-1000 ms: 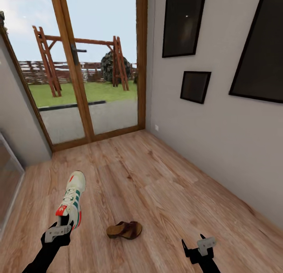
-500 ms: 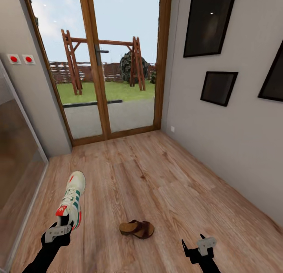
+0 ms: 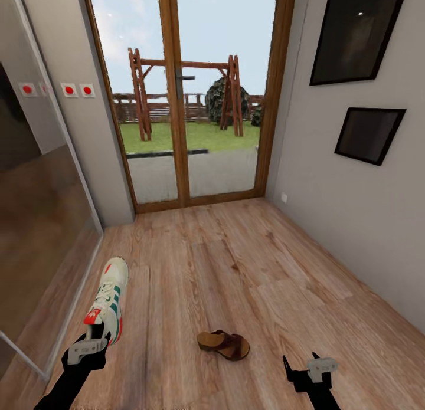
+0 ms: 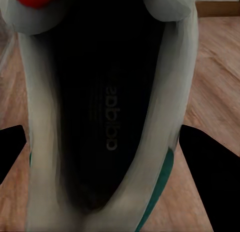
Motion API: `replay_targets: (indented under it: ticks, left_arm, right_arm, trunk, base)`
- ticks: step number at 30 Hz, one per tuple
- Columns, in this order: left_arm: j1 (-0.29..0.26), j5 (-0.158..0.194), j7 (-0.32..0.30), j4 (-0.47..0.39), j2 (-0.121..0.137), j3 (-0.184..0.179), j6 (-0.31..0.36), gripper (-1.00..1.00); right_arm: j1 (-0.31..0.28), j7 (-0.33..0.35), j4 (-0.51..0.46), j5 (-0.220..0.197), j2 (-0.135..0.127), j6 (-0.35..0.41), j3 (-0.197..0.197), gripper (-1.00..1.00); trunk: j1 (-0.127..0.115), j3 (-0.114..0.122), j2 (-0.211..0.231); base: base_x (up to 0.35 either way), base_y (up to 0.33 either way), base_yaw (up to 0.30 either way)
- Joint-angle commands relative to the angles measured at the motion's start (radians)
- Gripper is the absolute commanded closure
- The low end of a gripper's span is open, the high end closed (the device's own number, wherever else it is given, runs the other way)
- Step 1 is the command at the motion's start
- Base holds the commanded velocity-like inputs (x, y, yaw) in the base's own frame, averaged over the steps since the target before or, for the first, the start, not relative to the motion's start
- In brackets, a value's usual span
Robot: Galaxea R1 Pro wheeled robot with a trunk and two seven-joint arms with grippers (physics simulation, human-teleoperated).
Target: Pick up the two gym shoes and the two sandals from the corridor floor and place them onto the hallstand (shoe rack) in the corridor, making sure they are on the rack and not on the floor. Arrange them so the two gym shoes are next to each other and the two sandals are next to each other.
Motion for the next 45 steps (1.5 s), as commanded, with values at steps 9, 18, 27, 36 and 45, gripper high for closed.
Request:
replay_targets:
  ticks: [9,18,27,36,45]
  left_arm:
    - [-0.001,-0.003,-0.005,0.001,0.000,0.002,-0.003,1.00]
    - [-0.001,-0.002,-0.005,0.001,0.000,0.002,-0.002,1.00]
    - [-0.001,-0.002,-0.006,0.001,-0.002,0.003,-0.004,1.00]
    - [-0.001,-0.004,-0.008,0.001,-0.003,0.001,-0.004,1.00]
    - [-0.001,-0.004,-0.007,0.001,-0.004,0.001,-0.003,1.00]
  right_arm:
    - [0.000,0.017,-0.003,-0.006,0.004,-0.001,-0.190,-1.00]
    - [0.000,0.019,0.000,-0.005,0.008,-0.001,-0.201,-1.00]
    - [0.000,0.019,-0.001,-0.005,0.008,-0.001,-0.201,-1.00]
    - [0.000,0.018,-0.003,-0.006,0.008,-0.001,-0.201,-1.00]
    - [0.000,0.018,-0.004,-0.005,0.008,-0.001,-0.200,-1.00]
  trunk:
    - [0.000,-0.001,0.000]
    - [0.000,-0.001,0.000]
    - [0.000,-0.001,0.000]
    - [0.000,-0.001,0.000]
    - [0.000,-0.001,0.000]
  base:
    - [0.000,0.000,0.278]
    - [0.031,0.000,0.278]
    - [0.232,0.034,0.278]
    - [0.020,-0.098,0.069]
    - [0.000,-0.270,0.001]
